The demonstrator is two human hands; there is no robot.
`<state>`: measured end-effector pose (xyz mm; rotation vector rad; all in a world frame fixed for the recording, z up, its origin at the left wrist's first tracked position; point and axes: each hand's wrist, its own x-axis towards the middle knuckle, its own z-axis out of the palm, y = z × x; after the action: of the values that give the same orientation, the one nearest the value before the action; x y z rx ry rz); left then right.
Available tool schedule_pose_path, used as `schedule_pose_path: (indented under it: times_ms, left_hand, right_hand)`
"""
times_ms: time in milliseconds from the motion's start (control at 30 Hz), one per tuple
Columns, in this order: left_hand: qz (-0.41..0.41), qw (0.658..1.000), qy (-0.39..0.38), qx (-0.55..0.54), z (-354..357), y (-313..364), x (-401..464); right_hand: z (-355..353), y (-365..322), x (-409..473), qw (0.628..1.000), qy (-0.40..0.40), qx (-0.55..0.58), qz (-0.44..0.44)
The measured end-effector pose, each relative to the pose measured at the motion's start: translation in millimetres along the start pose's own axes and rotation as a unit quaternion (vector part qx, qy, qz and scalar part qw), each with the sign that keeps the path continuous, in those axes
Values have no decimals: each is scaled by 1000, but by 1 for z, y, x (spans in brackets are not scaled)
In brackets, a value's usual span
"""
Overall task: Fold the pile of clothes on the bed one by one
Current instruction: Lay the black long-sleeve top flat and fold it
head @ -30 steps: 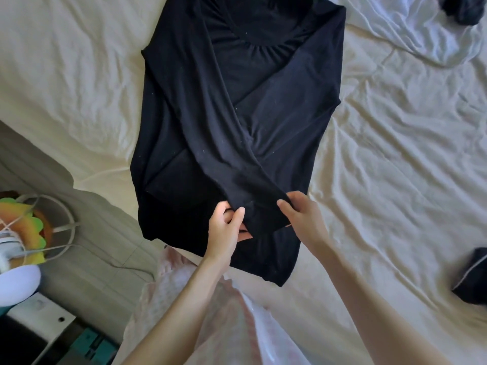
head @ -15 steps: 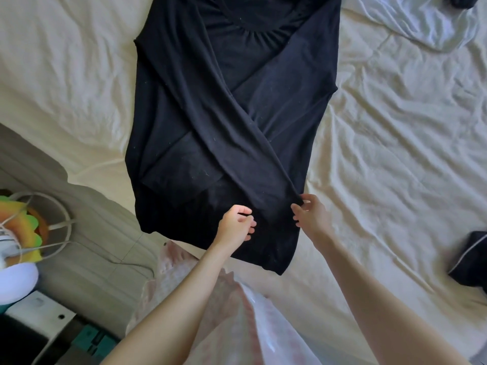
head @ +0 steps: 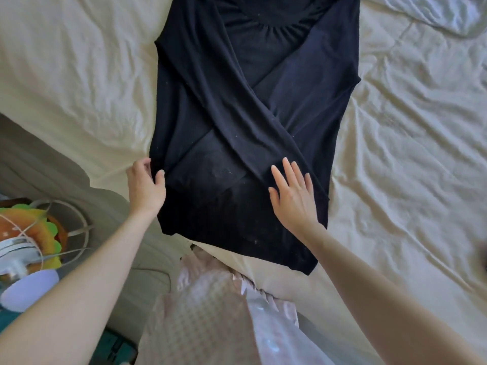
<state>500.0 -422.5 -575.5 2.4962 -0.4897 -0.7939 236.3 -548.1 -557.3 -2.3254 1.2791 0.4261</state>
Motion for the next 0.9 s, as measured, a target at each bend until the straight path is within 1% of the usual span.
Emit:
schedule_pose_path:
  times_ms: [67,133,167,233,267,333,400,467,500,567,600,633,733,833,900]
  left_hand:
    - [3,1000,-9,-9,1,-6,5]
    - [-26,999,-31,-29,1,-14,4]
    - [-47,997,-57,-33,1,-20,3]
    - [-79,987,-135,-23,-1,-36,-4]
    - [-94,981,-169,-25,-2,-43,-8]
    - [-114,970,-209,-40,-5,-59,-19]
    - [-106,966,-231,-43,-11,-74,-29]
    - [-106,961,-251,-44,-18,-88,-36]
    - [-109,958,-261,-43,-21,-94,-39]
    - [-117,955,-269,-51,-26,-104,-48]
    - [-123,954,-264,-70,-27,-107,-52]
    - [-133,951,-259,-100,-29,-110,-57]
    - [-160,939,-242,-184,-35,-115,-69]
    - [-152,941,-215,-210,-42,-114,-79]
    - [-156,942,-200,-221,-48,-114,-86]
  right_hand:
    - [9,2,-8,1000,-3,0,28]
    - [18,9,-28,998,1,-5,57]
    - [22,13,-40,998,4,-6,70]
    - [31,19,-67,996,15,4,90]
    - [34,22,-77,995,30,17,97]
    - [42,24,-96,987,78,60,124]
    - [51,24,-111,966,132,114,188]
    - [60,25,-118,928,175,178,278]
    - [63,25,-119,897,191,221,332]
    - [67,25,-118,816,198,329,431]
    - [69,25,-118,778,189,383,461]
    - [72,26,-120,753,174,422,475]
    - [79,30,-130,715,110,492,484]
    - [78,32,-142,648,79,583,484]
    - [77,33,-151,623,73,617,475]
